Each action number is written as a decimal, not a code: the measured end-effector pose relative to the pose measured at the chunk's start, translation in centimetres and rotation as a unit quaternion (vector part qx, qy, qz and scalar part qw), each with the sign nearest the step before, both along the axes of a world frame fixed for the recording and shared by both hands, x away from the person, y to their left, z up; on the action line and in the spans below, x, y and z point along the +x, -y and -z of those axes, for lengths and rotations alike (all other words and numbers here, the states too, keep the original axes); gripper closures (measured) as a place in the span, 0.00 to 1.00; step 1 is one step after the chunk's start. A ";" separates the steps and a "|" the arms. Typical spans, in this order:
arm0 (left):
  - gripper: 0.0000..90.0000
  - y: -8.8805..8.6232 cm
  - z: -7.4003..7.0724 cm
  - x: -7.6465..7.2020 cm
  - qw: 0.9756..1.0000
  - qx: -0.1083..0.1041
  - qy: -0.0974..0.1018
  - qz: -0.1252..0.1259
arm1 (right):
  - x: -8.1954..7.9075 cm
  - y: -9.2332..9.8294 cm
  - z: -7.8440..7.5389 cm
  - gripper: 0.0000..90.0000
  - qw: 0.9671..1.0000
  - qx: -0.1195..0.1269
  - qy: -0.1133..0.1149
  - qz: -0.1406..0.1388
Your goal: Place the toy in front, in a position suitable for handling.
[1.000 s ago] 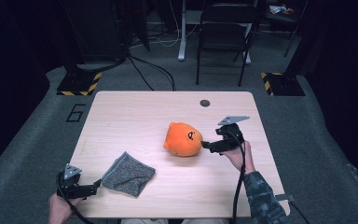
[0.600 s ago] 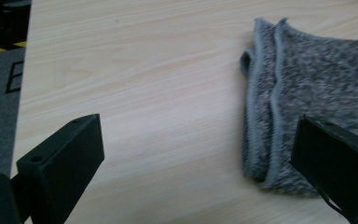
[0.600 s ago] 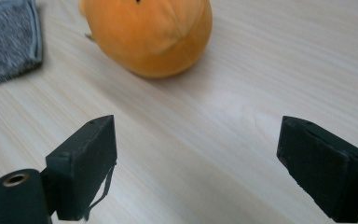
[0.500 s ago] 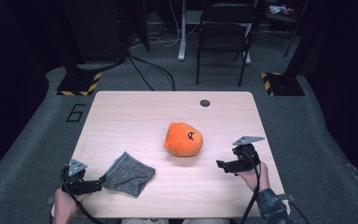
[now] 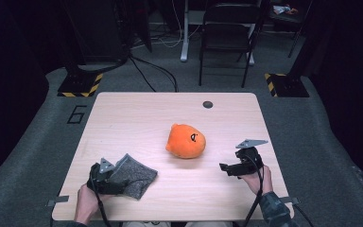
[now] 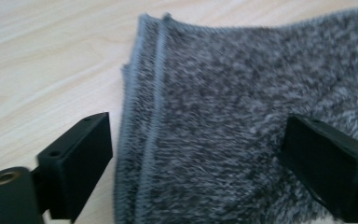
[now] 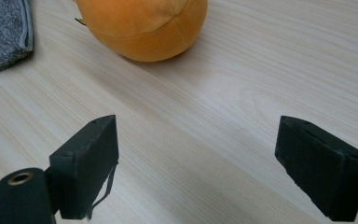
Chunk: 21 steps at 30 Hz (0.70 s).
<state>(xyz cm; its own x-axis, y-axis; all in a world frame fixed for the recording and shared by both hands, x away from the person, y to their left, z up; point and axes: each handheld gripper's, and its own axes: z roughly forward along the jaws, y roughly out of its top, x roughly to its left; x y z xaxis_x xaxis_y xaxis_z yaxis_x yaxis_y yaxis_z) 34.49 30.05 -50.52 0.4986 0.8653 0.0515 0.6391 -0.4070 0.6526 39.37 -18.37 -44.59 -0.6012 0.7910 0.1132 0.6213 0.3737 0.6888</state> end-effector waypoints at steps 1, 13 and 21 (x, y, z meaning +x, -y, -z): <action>0.16 -0.1 0.3 0.0 1.000 -0.004 -0.006 0.000 | 0.0 0.0 0.1 0.14 1.000 0.002 -0.002 -0.001; 0.52 -0.5 0.9 -0.5 0.999 -0.034 -0.010 0.023 | 0.4 -0.6 0.4 0.15 1.000 0.002 -0.009 -0.012; 0.81 -0.6 0.8 -0.8 0.998 -0.057 -0.009 0.032 | 0.4 0.0 0.8 0.16 1.000 0.003 -0.018 -0.010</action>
<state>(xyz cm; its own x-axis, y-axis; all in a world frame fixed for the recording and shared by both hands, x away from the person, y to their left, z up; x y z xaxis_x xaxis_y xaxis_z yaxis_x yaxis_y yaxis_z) 33.72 30.63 -51.34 0.5530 0.8314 -0.0545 0.6257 -0.3712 0.6861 39.74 -18.34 -45.42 -0.6123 0.7781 0.1400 0.6379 0.3817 0.6689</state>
